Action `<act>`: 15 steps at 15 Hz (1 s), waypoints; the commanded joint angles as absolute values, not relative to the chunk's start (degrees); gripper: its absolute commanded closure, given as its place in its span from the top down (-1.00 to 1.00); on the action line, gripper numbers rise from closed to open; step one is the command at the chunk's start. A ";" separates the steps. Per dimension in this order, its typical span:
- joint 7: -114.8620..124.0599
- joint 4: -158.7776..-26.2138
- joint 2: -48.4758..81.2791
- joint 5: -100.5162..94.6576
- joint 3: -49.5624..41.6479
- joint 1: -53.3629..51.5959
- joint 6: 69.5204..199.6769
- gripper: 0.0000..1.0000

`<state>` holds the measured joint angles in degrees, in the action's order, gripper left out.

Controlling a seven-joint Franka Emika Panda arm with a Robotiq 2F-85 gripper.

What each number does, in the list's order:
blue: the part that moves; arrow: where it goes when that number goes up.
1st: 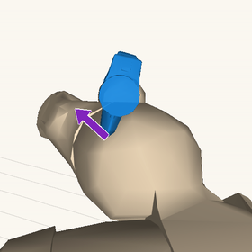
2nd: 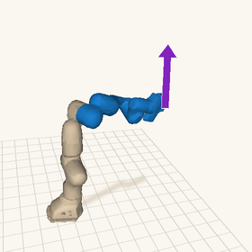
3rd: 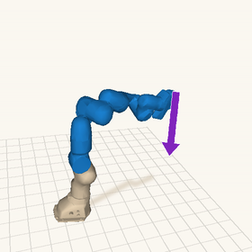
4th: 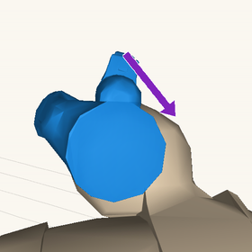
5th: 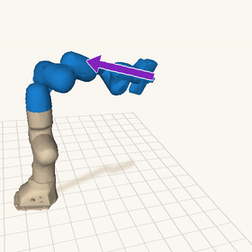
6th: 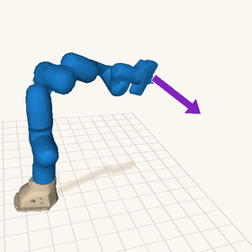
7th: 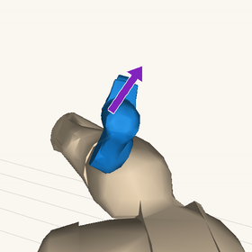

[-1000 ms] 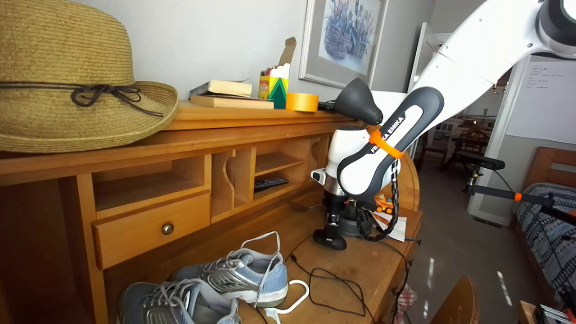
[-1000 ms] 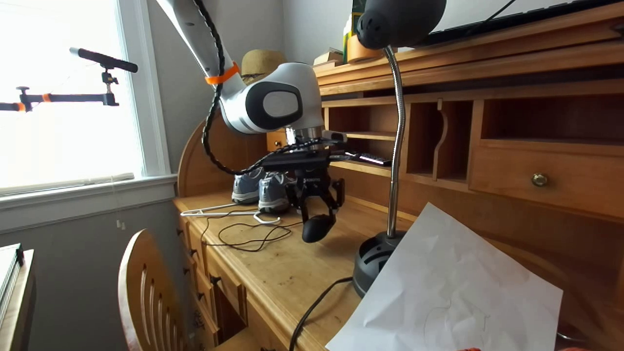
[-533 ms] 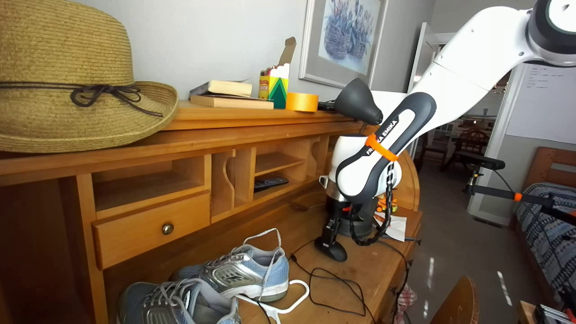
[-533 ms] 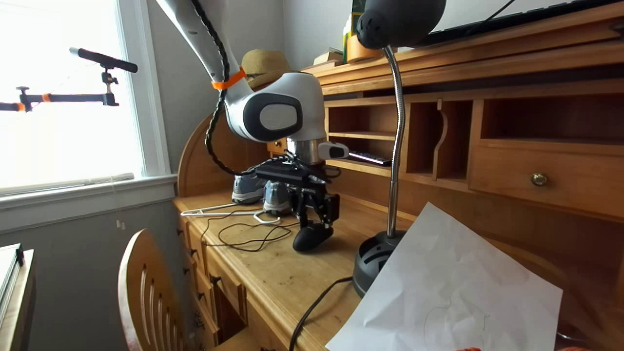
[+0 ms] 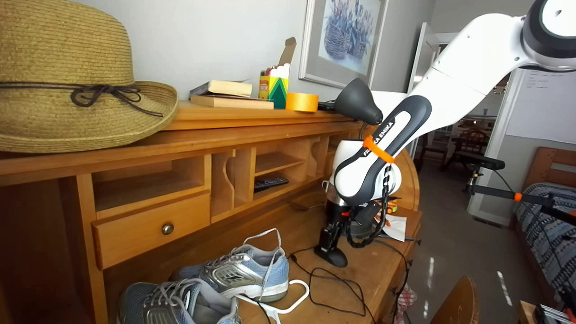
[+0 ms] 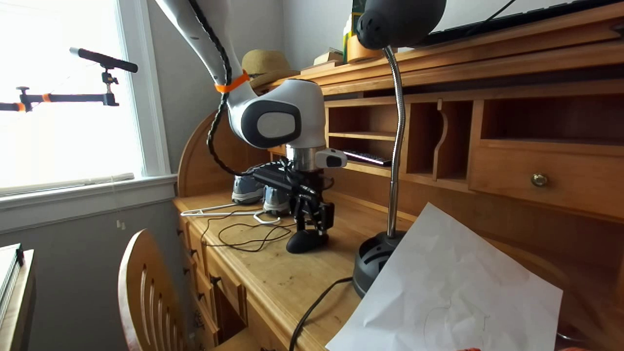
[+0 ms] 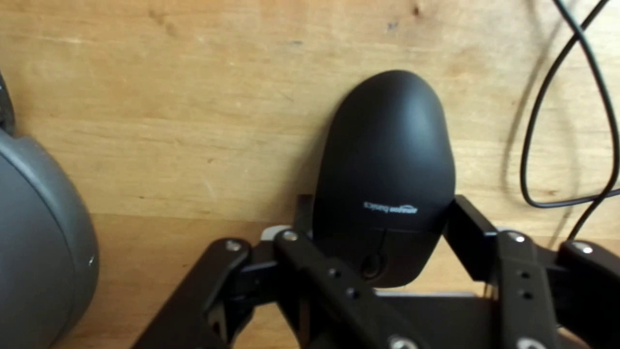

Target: Turn the mouse to the right

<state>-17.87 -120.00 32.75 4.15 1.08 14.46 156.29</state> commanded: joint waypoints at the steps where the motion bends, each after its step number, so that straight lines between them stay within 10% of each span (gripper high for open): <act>1: -17.70 -119.84 33.84 3.13 0.89 14.23 155.25 -0.13; 15: -23.11 -115.61 36.46 1.11 0.48 17.24 157.07 -0.13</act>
<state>-20.86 -118.69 33.55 2.07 0.08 15.52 156.13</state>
